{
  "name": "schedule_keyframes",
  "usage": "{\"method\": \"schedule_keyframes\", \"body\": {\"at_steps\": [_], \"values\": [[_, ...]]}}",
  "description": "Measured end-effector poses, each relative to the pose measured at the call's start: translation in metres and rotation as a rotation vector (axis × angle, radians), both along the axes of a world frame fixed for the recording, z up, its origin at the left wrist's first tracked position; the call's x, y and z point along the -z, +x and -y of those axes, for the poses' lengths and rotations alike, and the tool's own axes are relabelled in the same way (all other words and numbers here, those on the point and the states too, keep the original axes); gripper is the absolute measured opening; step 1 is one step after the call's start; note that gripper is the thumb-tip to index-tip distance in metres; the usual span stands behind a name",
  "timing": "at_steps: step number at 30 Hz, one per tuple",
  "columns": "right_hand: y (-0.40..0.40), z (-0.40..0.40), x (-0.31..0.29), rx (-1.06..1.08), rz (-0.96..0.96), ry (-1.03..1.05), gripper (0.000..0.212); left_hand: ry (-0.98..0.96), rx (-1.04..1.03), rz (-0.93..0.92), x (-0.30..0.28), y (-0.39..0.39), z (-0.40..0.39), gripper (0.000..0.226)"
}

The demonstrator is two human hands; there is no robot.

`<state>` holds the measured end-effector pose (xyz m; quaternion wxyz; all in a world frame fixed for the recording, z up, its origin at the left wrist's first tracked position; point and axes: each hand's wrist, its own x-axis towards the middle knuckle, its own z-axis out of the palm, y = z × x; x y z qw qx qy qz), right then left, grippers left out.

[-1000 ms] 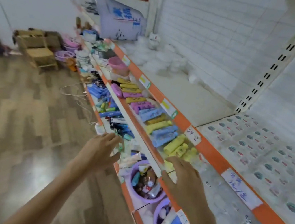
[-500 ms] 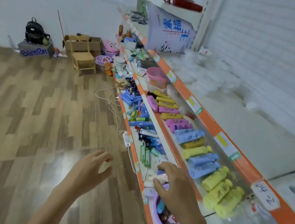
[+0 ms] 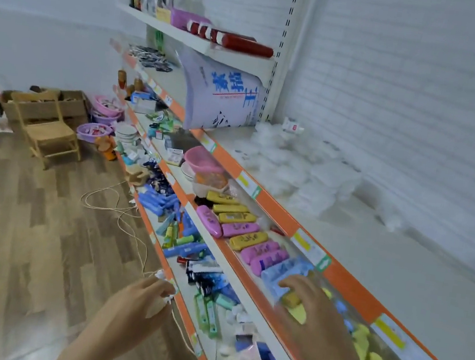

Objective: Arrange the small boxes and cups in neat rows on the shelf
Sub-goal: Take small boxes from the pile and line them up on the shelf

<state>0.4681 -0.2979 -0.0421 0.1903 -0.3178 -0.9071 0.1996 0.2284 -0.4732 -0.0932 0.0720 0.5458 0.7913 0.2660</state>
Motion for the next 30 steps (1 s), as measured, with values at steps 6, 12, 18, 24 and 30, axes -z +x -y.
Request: {"method": "schedule_keyframes", "body": {"at_steps": [6,12,18,24,30], "values": [[-0.024,-0.101,-0.033,0.075,-0.142,0.071,0.018,0.029,0.192,-0.032,-0.012,-0.057,-0.112,0.026],[-0.036,-0.22,-0.07,0.266,-0.181,0.094,0.028,0.125,0.343,-0.042,-0.06,-0.106,-0.252,0.023],[-0.051,-0.309,-0.08,0.449,-0.265,-0.072,0.025,0.224,0.531,-0.135,-0.101,-0.13,-0.396,0.041],[-0.066,-0.367,-0.067,0.614,-0.304,-0.312,0.022,0.205,0.708,-0.101,-0.115,-0.125,-0.513,0.045],[-0.098,-0.407,-0.052,0.871,-0.294,-0.401,0.051,0.176,0.82,-0.169,-0.119,-0.105,-0.601,0.065]]}}
